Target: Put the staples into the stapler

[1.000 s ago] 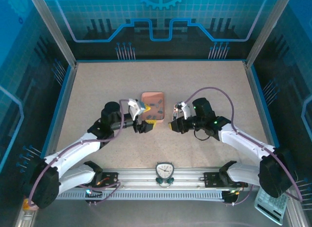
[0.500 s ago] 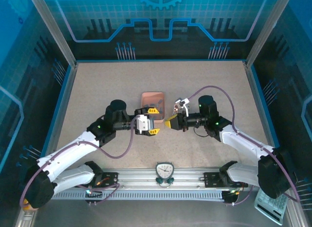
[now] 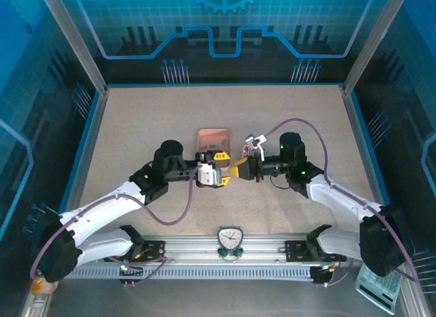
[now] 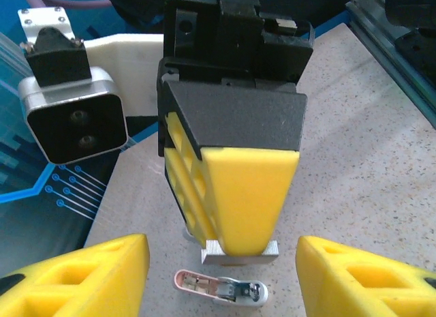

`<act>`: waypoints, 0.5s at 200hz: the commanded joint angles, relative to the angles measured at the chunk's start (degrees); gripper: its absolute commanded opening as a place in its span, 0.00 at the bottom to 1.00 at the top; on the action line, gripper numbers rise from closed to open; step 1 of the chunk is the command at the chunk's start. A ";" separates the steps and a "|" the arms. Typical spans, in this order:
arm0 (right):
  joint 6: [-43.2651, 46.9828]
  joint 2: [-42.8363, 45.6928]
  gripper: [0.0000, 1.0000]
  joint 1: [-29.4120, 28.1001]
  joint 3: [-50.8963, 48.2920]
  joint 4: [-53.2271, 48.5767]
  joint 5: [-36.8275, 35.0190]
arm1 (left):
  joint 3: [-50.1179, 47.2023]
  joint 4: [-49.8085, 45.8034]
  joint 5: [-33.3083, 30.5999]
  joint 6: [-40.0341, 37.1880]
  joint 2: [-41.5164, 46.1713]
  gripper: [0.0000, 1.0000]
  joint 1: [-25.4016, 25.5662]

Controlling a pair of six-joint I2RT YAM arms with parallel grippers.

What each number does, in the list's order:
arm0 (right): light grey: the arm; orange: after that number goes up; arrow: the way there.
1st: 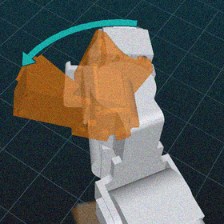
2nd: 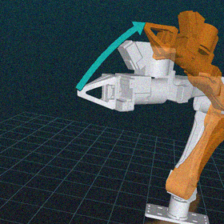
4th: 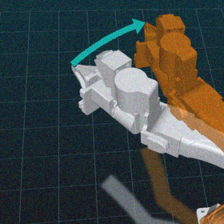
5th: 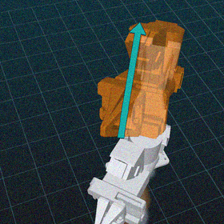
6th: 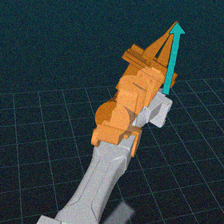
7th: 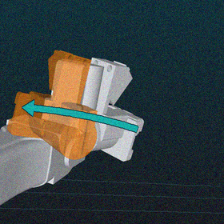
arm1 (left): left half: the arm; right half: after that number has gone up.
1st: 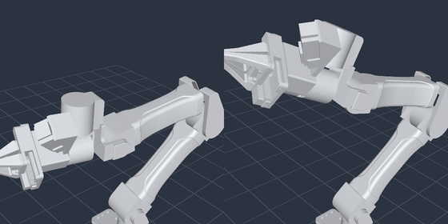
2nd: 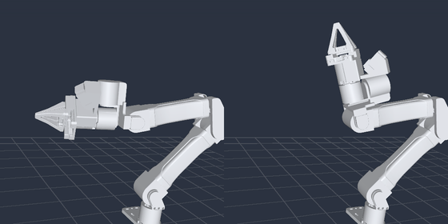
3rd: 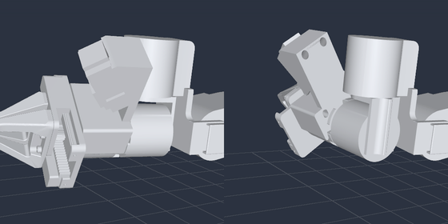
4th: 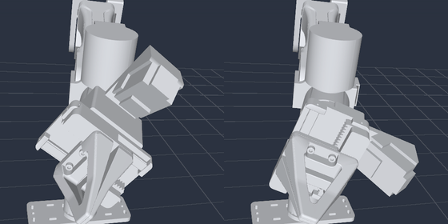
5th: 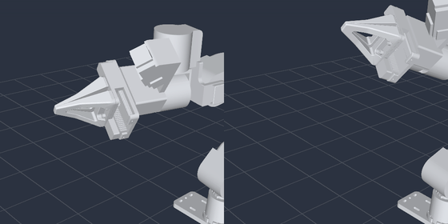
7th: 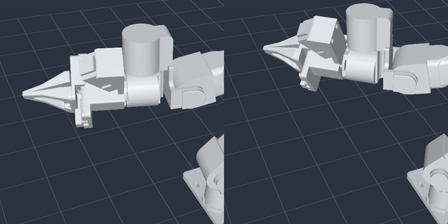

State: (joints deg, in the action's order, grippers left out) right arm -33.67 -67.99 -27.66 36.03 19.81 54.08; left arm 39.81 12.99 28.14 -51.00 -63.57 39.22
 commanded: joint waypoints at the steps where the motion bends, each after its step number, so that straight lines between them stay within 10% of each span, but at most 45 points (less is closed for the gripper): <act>1: -1.89 -0.74 0.18 0.68 -0.94 4.03 1.76 | -0.77 2.98 0.33 -0.15 -1.02 0.58 0.74; 100: -4.37 -0.38 0.18 0.68 -1.83 7.46 2.90 | -0.88 2.49 0.59 -3.94 -1.94 0.45 1.75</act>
State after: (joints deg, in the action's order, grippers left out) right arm -37.10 -68.27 -27.66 34.81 24.38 55.22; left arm 39.57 14.52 27.88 -52.66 -64.90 40.18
